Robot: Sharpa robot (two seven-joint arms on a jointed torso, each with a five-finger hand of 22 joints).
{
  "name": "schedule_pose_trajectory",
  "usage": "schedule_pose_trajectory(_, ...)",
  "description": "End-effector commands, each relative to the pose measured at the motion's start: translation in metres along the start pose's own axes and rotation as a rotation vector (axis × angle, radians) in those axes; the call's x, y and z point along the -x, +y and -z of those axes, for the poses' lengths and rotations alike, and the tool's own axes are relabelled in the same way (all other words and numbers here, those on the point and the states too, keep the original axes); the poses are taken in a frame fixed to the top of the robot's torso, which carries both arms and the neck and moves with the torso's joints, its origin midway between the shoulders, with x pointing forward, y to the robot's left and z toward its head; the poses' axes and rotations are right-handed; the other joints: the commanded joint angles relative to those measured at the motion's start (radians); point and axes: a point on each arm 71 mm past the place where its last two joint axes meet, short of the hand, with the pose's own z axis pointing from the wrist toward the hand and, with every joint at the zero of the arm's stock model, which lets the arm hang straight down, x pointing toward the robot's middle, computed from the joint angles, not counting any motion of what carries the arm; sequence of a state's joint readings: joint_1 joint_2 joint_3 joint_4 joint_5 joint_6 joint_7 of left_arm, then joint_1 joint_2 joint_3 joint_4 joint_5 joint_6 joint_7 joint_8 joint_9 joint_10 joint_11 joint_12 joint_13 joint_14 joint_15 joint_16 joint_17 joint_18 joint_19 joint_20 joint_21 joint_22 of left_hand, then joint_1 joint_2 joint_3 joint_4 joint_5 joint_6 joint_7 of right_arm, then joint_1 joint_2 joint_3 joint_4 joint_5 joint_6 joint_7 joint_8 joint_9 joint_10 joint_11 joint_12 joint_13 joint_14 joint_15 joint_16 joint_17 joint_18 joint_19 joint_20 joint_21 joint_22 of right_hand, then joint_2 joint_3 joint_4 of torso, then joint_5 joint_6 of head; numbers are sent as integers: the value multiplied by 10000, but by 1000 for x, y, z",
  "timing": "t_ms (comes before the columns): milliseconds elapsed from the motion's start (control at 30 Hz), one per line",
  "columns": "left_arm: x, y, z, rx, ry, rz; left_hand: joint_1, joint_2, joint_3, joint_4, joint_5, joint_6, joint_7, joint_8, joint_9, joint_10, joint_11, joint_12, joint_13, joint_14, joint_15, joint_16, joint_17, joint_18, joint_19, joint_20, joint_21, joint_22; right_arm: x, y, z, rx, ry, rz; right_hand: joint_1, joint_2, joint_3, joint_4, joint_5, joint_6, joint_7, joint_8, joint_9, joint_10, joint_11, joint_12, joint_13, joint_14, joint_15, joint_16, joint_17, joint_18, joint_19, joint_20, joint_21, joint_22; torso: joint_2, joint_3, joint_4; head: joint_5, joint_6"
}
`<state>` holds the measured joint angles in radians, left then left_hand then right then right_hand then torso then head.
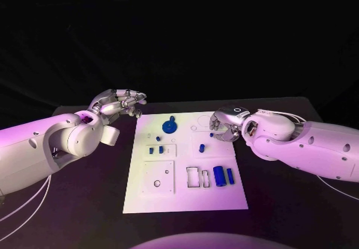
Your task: Assemble the parts on the task board
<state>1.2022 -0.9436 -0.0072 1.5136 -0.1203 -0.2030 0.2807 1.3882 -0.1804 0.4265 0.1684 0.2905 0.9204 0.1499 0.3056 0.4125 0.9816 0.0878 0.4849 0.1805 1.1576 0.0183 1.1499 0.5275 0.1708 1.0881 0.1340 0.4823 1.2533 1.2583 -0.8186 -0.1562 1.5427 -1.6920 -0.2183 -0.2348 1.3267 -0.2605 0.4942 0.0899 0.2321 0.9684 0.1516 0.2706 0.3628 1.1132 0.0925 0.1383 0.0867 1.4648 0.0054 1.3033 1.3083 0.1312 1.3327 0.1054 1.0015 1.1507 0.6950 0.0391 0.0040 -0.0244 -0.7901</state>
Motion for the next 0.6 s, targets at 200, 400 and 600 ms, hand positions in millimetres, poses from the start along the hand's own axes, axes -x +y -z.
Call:
schedule_pose_trajectory(200, -2, -1, 0, -126, 97, 167, -56, 21, 31, -21, 70, -94, -14, 38, 12, -14, 35, -33, -17, -62, 18, -77, -20, 104, 27, -73, -54, -22, -7, 6, -5, 31, 175, 348, 142, 87, 345, -15, -98, 213, -52, -7, 33, 273, -43, 48, 60, 730, -13, 265, 471, -175, 118, 5, 345, 314, -3, -9, 1, 44, -79)
schedule_pose_trajectory(400, -2, -1, 0, -100, 127, 176, -57, 20, 30, -21, 70, -98, -13, 38, 13, -19, 36, -36, -19, -62, 19, -81, -23, 104, 28, -72, -59, -25, -10, 8, -8, 64, 256, 341, 201, 163, 756, -44, -380, 333, -89, 16, 81, 411, -75, 1, 96, 715, -40, 422, 494, -193, 110, -17, 529, 517, -13, -14, -4, 62, -103)
schedule_pose_trajectory(600, -2, -1, 0, -62, 124, 174, -58, 19, 31, -23, 72, -107, -10, 38, 15, -34, 41, -44, -25, -63, 22, -89, -29, 103, 30, -71, -70, -33, -13, 13, -11, 152, 344, 313, 215, 275, 1114, -93, -348, 498, -143, 100, 174, 619, -134, 4, 161, 706, -77, 550, 510, -209, 117, -42, 696, 698, -16, -11, -4, 83, -121)
